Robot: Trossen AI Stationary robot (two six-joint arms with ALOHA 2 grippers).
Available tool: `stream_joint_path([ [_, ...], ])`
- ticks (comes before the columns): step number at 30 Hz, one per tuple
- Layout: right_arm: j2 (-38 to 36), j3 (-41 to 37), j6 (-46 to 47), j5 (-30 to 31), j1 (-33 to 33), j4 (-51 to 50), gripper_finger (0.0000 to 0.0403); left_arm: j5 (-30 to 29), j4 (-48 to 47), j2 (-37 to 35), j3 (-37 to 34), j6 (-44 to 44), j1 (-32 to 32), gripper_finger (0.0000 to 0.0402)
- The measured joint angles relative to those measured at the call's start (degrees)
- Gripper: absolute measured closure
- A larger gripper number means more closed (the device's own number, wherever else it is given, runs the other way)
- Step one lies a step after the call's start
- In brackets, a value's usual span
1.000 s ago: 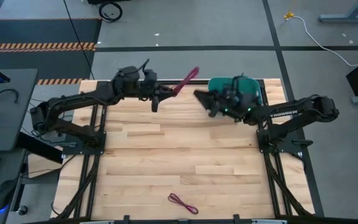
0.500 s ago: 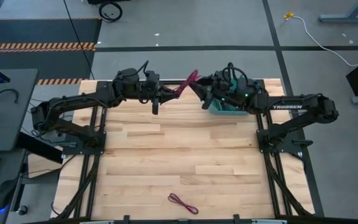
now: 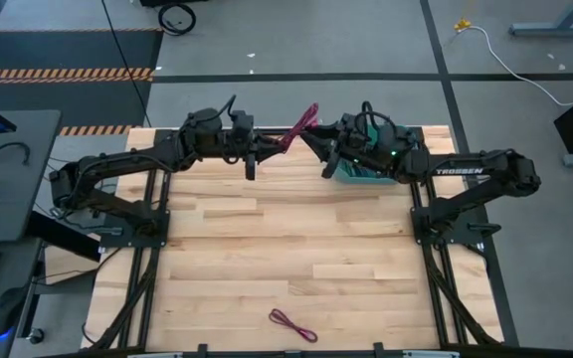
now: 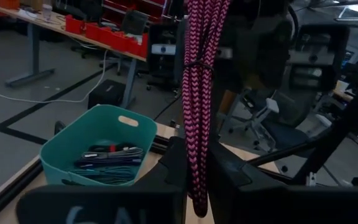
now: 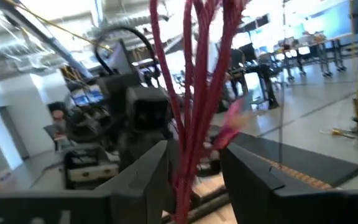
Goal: Pick and place USB-C Cables
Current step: Put the pink charger cable into the blue bin
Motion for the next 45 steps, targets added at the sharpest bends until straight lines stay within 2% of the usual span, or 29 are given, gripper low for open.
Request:
stream_joint_path([
  [5,2.9,0.0,0.2,-1.6,0.0,2.8,0.0227,-1.5,0.0,0.0,0.0,1.4,-0.4,0.0361],
  [9,6.4,3.1,-0.7,-1.9,0.6,3.3,0.0221,-2.0,0.1,0.0,0.0,1.4,-0.4,0.0361],
  [13,9.8,7.1,-5.4,-0.7,1.0,2.9,0.0244,-2.7,0.1,0.0,0.0,1.4,-0.4,0.0357],
  [16,10.4,9.4,-7.0,0.2,1.0,0.8,0.0284,-4.0,0.1,0.0,0.0,1.2,-0.4,0.0351],
  [21,6.9,12.9,-7.1,5.3,0.9,-15.4,0.0374,-5.9,-2.1,0.0,0.0,0.5,-0.3,0.0312],
  [26,1.6,15.8,-2.6,13.0,-2.0,-36.7,0.0371,-6.1,-9.4,0.0,0.0,0.3,-0.3,0.0269],
  [30,-0.7,16.0,3.5,11.9,-8.0,-56.7,0.0367,-6.1,-13.8,0.0,0.0,0.3,-0.3,0.0250],
  [35,1.1,14.1,7.1,9.2,-16.2,-80.6,0.0375,-6.0,-14.4,0.0,0.0,0.4,-0.3,0.0246],
  [38,2.9,10.5,7.5,5.9,-21.0,-84.9,0.0372,-5.9,-14.2,0.0,0.0,0.4,-0.3,0.0250],
  [41,4.7,7.1,6.8,2.0,-25.1,-83.7,0.0364,-5.9,-14.2,0.0,0.0,0.4,-0.3,0.0255],
  [45,7.7,5.9,6.5,0.5,-28.6,-83.2,0.0361,-5.9,-14.3,0.0,0.0,-0.1,-0.3,0.0257],
])
